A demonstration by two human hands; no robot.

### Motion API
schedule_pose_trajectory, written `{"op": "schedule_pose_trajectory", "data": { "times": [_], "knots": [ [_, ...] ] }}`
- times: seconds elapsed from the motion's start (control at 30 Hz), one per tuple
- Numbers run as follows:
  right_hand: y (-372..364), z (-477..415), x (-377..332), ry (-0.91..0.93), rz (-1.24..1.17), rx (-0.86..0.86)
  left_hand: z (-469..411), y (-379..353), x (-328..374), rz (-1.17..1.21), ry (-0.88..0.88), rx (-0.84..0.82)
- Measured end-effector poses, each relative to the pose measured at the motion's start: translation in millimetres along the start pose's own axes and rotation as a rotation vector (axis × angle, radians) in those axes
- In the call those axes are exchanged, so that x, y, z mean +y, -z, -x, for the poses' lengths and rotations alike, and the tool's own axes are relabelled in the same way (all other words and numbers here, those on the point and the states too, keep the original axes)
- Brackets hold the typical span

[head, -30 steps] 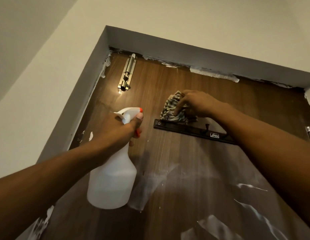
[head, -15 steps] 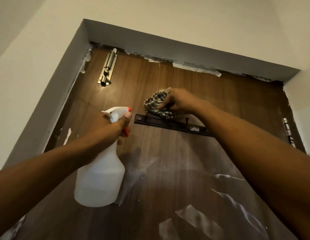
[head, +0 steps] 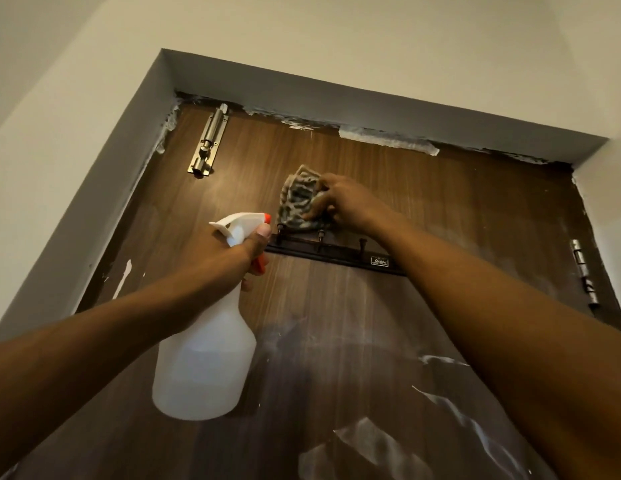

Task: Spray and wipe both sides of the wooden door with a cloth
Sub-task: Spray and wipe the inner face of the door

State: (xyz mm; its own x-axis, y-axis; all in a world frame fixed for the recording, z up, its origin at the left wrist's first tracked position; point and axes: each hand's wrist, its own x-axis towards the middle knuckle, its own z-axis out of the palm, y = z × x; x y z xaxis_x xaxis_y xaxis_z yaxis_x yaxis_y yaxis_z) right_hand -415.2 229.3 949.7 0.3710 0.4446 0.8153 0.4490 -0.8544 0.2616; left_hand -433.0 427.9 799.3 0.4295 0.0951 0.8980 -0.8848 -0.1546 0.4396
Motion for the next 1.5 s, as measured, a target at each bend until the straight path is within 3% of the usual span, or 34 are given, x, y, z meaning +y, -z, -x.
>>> {"op": "schedule_pose_trajectory", "data": {
  "times": [0.03,0.27,0.37,0.53,0.77,0.93,1.27,1.5],
  "knots": [
    [2.5,7.5,6.0,0.04,0.013,-0.028,0.8,-0.5,-1.3,0.011,-0.003,0.011],
    [30.1,43.9,56.2,0.197,0.727,-0.184,12.6,-14.2,0.6,0.015,-0.024,0.04],
    [27.3,36.0,42.7,0.253,0.857,-0.233,10.9,-17.6,1.4,0.022,-0.057,0.04],
    [31.5,36.0,46.7,0.348,0.935,-0.277,5.0,-28.7,1.7,0.055,-0.051,0.026],
    [64.4,69.5,87.2,0.252,0.918,-0.408,2.9,-47.1,4.5,0.127,-0.044,-0.031],
    [68.7,62.0,84.7,0.287,0.934,-0.444,-2.8,-51.0,7.5,0.119,-0.043,-0.069],
    [67.9,68.4,96.6,0.375,1.076,-0.411,-7.2,-117.2,22.0,0.073,-0.06,-0.091],
    [73.8,72.4,112.0,0.445,1.02,-0.365,-1.4,-137.9,27.6,0.03,-0.027,-0.018]
  ]
}}
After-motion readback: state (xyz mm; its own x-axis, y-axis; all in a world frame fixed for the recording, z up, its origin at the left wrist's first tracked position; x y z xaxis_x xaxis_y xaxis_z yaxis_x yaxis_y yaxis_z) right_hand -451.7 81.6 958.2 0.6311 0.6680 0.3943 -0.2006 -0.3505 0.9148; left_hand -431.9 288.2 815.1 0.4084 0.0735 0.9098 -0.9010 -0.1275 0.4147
